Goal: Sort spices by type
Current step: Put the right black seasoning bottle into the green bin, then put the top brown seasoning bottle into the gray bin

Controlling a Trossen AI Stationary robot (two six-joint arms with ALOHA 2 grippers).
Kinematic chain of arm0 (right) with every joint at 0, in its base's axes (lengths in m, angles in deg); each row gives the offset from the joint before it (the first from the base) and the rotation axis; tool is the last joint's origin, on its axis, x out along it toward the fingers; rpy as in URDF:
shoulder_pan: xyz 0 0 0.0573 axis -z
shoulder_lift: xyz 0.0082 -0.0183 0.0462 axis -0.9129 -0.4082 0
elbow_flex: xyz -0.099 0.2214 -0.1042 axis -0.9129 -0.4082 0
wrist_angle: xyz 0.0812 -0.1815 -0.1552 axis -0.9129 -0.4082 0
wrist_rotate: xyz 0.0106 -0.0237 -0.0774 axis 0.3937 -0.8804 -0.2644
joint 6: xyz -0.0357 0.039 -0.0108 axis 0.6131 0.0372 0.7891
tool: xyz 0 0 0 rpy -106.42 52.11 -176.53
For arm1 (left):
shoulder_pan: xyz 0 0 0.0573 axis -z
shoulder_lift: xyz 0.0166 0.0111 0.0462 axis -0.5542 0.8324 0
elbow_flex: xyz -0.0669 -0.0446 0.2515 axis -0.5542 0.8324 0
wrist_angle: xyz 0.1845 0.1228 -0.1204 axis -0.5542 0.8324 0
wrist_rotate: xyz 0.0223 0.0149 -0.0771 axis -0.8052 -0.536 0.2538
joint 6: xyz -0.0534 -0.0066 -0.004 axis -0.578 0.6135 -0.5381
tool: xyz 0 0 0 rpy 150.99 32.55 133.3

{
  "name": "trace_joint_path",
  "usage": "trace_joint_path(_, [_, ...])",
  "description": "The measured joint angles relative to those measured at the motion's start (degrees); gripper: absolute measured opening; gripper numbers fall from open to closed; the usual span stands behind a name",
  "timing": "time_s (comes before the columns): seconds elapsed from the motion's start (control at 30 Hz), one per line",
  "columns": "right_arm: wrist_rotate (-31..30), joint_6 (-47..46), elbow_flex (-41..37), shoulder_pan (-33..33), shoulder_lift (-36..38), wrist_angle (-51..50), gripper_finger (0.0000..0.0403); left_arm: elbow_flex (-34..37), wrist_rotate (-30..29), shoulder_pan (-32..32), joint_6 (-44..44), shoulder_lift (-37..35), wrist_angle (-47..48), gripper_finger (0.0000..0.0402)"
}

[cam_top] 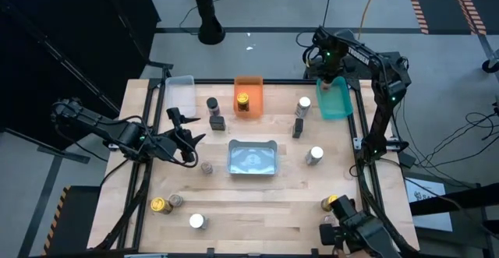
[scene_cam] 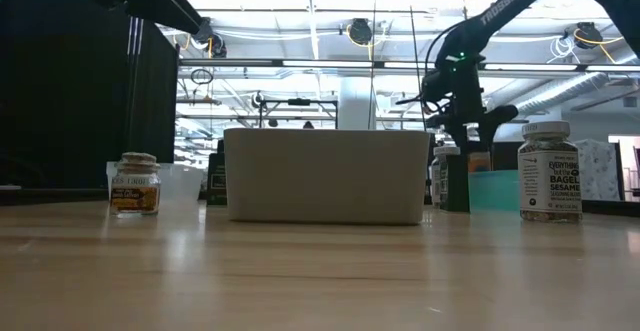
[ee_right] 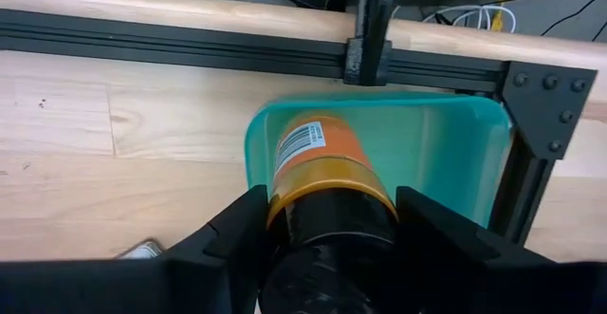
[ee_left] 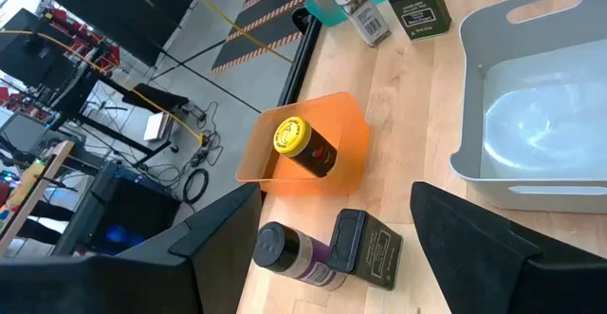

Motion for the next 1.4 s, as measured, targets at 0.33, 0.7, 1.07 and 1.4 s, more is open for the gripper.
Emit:
trace_joint_path(0.33, [0.2, -0.5, 0.0, -0.8, -0.1, 0.3, 0.0229, 0.0, 0.0, 0.0, -0.1, 0.0, 0.0, 0.0279])
trace_joint_path(0.7, [0.1, -0.5, 0.0, -1.1, 0.2, 0.4, 0.0237, 0.0, 0.0, 0.0, -0.2, 0.0, 0.0, 0.0279])
trace_joint_path(1.07, [0.0, 2.5, 4.7, -4.1, 11.4, 1.0, 0.0237, 0.0, 3.7, 0.0, -3.4, 0.0, -0.1, 0.0279])
trace_joint_path(1.4, [-8.7, 7.4, 3.1, -33.6, 25.0, 5.3, 0.0212, -0.1, 19.3, 0.9, -18.5, 0.9, -0.3, 0.0279])
